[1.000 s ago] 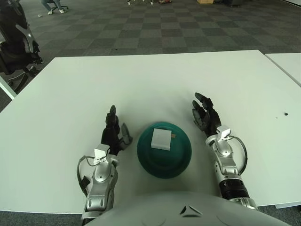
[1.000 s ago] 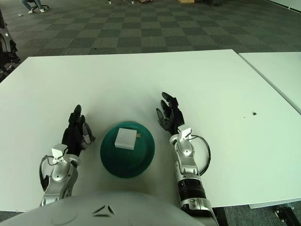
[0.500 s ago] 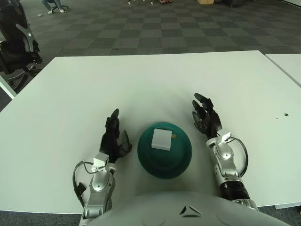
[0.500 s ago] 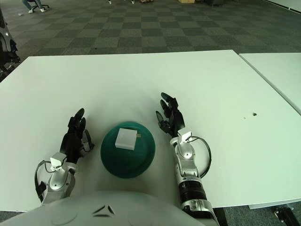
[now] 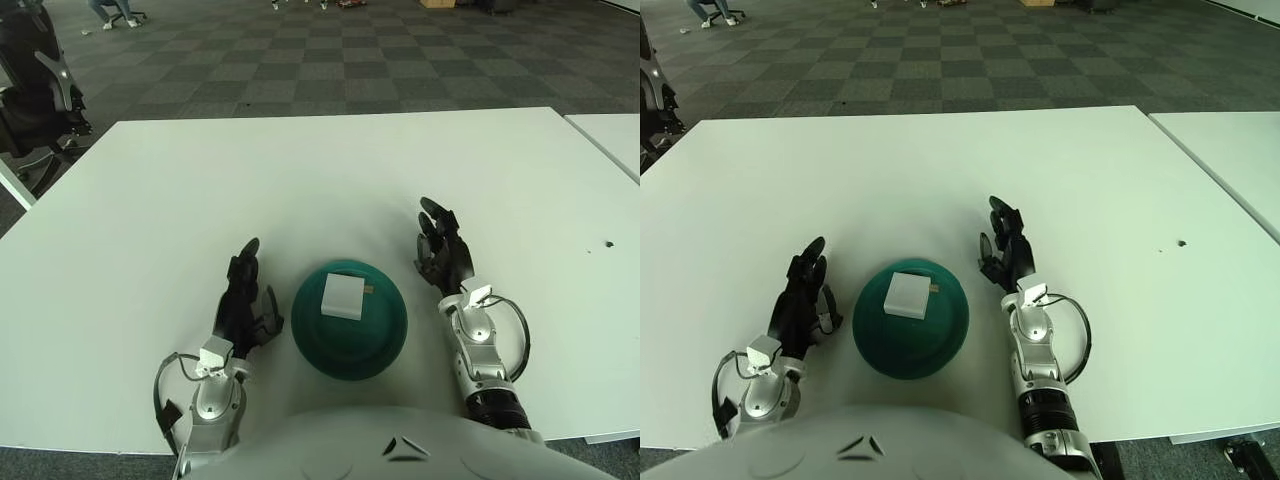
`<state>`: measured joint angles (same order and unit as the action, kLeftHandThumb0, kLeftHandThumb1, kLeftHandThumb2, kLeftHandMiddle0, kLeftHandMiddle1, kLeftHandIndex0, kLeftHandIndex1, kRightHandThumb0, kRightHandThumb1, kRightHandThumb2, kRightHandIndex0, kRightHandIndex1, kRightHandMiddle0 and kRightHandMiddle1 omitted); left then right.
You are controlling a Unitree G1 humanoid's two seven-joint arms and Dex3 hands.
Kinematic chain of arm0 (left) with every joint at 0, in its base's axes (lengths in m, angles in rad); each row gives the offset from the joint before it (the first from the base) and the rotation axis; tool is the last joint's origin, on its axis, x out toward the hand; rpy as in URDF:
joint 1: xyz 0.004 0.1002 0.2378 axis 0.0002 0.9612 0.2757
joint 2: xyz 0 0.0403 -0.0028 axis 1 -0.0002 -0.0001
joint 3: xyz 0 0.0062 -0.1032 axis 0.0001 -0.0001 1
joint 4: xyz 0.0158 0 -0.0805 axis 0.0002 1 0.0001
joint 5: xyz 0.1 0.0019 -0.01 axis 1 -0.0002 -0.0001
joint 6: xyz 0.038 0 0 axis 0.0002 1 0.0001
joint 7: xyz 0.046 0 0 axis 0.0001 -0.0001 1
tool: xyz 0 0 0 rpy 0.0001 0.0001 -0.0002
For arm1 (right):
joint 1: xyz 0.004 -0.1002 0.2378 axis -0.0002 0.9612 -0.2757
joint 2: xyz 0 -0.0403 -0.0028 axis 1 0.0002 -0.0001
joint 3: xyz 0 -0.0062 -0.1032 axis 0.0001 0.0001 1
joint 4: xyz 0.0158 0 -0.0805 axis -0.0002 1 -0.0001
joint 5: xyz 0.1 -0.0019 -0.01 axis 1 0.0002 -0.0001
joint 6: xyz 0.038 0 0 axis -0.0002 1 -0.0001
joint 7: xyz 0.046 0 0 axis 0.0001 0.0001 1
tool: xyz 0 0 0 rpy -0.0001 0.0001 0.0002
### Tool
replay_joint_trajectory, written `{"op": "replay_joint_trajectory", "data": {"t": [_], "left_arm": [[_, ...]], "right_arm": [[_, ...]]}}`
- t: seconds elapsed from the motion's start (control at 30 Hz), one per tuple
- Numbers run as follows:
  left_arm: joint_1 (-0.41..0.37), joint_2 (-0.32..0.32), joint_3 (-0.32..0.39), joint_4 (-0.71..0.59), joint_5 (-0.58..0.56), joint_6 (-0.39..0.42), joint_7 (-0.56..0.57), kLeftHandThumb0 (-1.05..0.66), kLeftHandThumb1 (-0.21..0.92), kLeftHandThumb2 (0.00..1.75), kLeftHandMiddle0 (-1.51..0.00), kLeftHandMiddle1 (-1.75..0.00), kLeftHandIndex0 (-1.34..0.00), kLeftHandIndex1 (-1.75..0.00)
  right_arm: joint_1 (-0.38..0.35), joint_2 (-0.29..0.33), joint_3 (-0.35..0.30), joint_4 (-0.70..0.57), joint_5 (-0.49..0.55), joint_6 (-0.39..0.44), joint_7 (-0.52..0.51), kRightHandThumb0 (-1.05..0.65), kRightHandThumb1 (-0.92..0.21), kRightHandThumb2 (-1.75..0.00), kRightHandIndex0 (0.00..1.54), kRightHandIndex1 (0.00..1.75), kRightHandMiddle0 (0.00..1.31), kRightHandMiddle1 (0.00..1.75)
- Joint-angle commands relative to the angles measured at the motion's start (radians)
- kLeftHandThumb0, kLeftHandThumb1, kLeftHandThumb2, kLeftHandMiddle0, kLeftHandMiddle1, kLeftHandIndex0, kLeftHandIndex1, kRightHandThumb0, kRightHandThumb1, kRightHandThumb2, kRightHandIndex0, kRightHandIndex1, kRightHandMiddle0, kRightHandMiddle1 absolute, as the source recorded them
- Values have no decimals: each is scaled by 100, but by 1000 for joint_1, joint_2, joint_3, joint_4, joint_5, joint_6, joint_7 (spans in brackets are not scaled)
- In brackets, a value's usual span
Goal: Put the charger into the plate.
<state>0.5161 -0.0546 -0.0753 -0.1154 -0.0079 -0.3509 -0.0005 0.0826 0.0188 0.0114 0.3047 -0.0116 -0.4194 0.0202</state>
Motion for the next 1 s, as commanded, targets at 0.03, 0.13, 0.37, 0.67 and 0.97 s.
{"op": "replay_joint_trajectory", "data": {"t": [0.03,0.13,0.37,0.67,0.97], "left_arm": [[24,-34,8,32,-10,-58,28,-93,92,104,-20,-2,0,-63],[25,-48,12,51,-15,-100,32,-92,92,104,-22,-2,0,-67],[18,-61,7,74,-30,-144,16,-94,92,101,-22,-1,0,-66],[9,-50,-13,47,-52,-98,-15,-94,92,101,-21,0,0,-57],[18,-50,-32,7,-54,-52,-22,-92,92,106,-19,0,0,-41]], "right_arm": [[163,-1,22,84,-40,23,-16,-86,-92,-80,8,0,0,47],[166,-5,28,82,-49,23,-26,-86,-92,-80,8,0,0,45],[172,-14,41,77,-61,19,-43,-85,-92,-80,6,0,0,37],[229,-18,67,-43,-68,67,-46,-84,-92,-78,6,0,0,29],[268,-12,80,-141,-65,134,-47,-84,-92,-74,6,0,0,27]]}}
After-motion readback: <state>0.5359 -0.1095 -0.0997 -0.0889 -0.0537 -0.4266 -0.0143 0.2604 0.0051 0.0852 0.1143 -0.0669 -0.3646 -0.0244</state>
